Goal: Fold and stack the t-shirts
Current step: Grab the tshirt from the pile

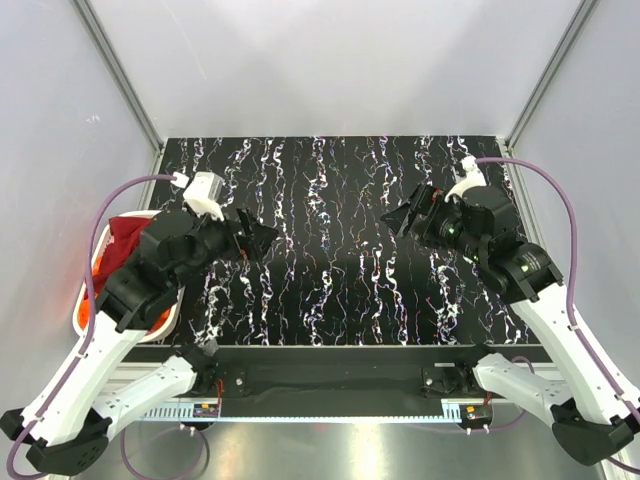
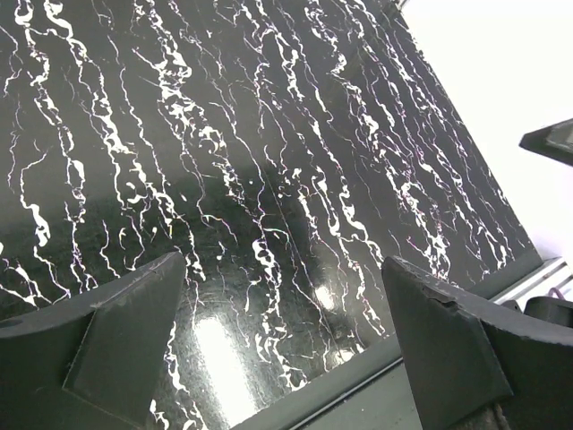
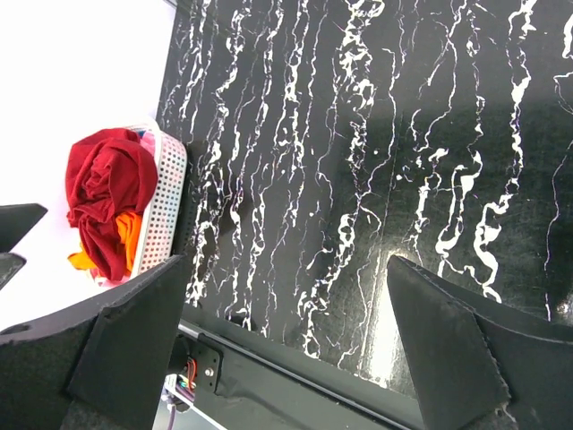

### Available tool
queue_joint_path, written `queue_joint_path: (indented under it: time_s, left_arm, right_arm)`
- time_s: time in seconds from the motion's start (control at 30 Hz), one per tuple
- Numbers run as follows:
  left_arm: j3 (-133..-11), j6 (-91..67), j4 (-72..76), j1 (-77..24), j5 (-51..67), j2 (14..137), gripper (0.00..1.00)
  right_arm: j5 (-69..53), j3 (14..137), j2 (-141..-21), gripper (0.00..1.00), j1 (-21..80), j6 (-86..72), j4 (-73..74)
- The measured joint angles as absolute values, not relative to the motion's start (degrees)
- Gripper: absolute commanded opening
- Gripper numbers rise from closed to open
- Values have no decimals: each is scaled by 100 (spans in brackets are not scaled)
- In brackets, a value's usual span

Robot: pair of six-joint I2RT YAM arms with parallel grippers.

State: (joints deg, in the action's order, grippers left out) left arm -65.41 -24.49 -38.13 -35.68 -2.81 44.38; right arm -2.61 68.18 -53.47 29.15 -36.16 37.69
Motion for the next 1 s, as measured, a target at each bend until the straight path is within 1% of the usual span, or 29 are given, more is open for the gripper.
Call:
queue_joint_path:
  time_s: [0.17,0.33,0.43,0.6,0.63,0.7,0.77,0.87,0.9,0.97,1.0]
  left_arm:
    - [-6565,-2620,-3833,-3568,-624,4477,99]
    - [-6565,-2709,-4086,-3444,-1629,4670,99]
    - [-6508,-2729,-4165,-2749,-2088,4873,93]
    - [-6187,-2753,-4228,-1293,-2390,5266,93]
    - [-6123,-2744,-4241,-1039,-2421,5415,93]
    - [-6038,-2729,-4263,-631,-2515,5739,87]
    - [-6016,-2700,-4283,-145,-2554,6139,84]
    - [-6016,-2696,-4241,353,-2556,6698,82]
    - [-6014,-2694,-4226,421,-2528,6871,71]
    - [-5983,-2714,-4132,447,-2440,7172,55]
    - [-5966,-2709,-4080,447,-2381,7295,44]
  right_arm:
    - [-255,6632,-5133,100,2915,-3708,3726]
    - [-239,6298,-4851,100,2915,-3782,3726]
    - [-207,6167,-4812,100,2915,-3804,3717]
    - [-226,5929,-4823,100,2915,-3874,3645]
    - [-257,5885,-4829,100,2915,-3887,3599]
    - [-276,5835,-4853,100,2915,-3894,3503]
    - [-281,5833,-4890,100,2915,-3894,3430]
    - [-320,5833,-4915,100,2915,-3894,3332]
    - [-340,5833,-4919,100,2915,-3894,3301]
    - [-405,5835,-4921,100,2915,-3887,3221]
    - [-421,5835,-4921,100,2915,-3883,3194]
